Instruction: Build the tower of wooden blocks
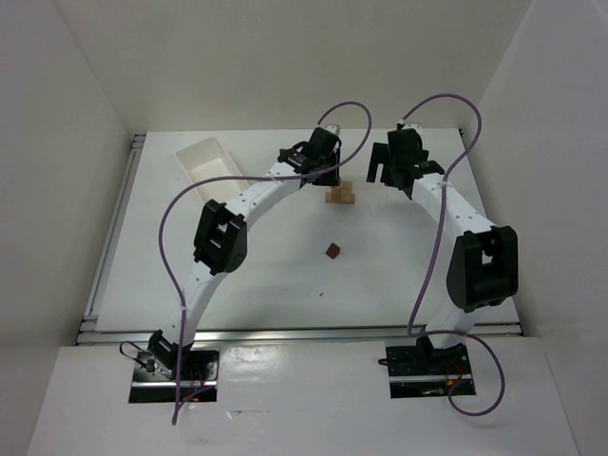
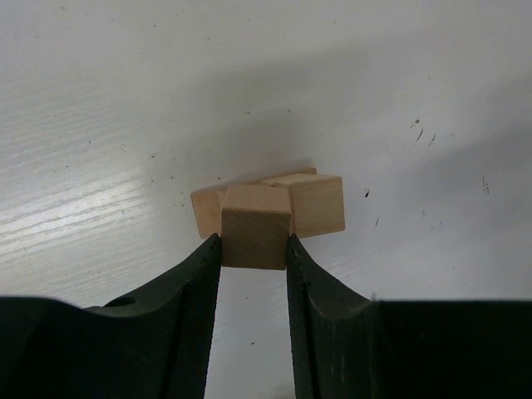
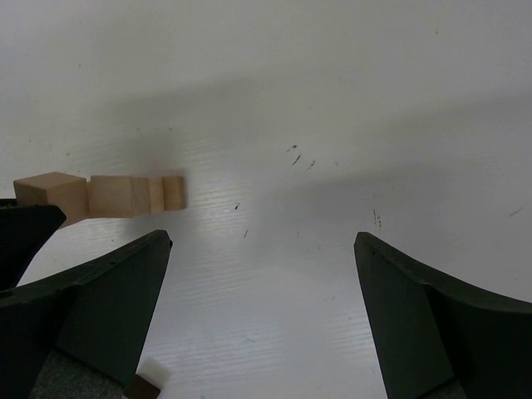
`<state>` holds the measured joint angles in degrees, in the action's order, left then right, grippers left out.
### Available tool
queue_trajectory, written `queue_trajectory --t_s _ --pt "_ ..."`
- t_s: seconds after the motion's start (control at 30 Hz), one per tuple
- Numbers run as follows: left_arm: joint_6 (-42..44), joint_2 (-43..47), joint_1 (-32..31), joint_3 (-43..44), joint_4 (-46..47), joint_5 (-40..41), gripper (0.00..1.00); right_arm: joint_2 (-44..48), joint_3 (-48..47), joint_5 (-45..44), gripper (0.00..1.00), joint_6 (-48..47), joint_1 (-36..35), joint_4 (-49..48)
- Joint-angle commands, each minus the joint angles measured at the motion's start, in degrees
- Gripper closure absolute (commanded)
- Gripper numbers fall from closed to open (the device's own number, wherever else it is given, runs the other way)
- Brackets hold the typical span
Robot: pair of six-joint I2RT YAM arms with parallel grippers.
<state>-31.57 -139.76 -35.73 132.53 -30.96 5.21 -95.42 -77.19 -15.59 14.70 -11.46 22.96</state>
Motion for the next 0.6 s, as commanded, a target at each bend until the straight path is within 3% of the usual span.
queue_trajectory --t_s 0.0,0.57 --pt "-1.8 -0.6 -0.3 2.1 0.6 0.9 0.95 -0.2 -1.1 -0.5 0.00 0.4 0.4 0.6" --pt "-3.5 -1.1 -0.9 1.6 -0.5 3.8 0.95 -0.7 -1.1 -0.5 0.00 0.4 0.4 1.1"
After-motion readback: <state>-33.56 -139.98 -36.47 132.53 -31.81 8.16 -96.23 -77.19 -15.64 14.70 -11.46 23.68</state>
